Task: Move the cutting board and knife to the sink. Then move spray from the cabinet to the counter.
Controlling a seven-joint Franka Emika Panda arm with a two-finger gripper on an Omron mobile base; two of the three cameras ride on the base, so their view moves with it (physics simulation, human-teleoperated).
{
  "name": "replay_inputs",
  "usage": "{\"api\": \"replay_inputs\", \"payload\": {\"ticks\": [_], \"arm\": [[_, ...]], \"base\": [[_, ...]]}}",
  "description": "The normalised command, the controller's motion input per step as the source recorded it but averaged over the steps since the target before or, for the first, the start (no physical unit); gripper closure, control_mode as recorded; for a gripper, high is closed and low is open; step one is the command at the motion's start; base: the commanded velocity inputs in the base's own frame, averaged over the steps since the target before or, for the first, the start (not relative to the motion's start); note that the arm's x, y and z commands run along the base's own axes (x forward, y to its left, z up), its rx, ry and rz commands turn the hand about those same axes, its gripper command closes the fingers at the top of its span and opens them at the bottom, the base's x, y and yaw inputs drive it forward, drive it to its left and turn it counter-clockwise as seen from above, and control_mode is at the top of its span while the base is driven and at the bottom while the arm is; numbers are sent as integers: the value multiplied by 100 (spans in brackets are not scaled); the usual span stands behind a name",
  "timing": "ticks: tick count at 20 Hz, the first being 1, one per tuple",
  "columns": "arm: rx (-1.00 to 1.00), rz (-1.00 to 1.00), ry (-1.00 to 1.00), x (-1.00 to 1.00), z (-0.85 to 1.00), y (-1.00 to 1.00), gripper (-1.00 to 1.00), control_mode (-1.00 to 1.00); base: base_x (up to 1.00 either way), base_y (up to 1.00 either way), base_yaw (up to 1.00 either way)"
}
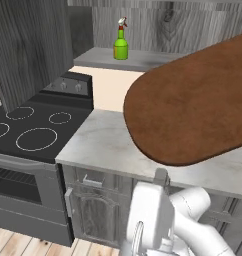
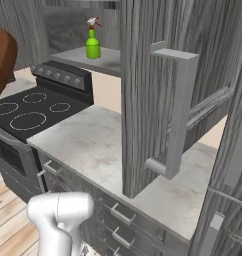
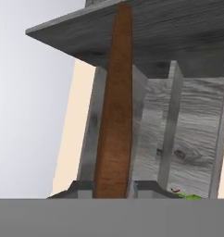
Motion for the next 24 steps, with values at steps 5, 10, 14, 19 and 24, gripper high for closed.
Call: {"api": "replay_inputs", "payload": {"ticks": [5, 10, 14, 19, 24], "arm": [[8, 0, 2, 7, 0, -33, 100, -100], [7, 0, 3, 29, -4, -21, 100, -100], [6, 4, 0, 0, 0, -1, 100, -100], [3, 8, -1, -13, 0, 0, 100, -100], [3, 7, 0, -1, 0, -1, 100, -100]], "base": [[0, 0, 0], [0, 0, 0], [0, 0, 0], [0, 0, 0], [0, 0, 0]]}}
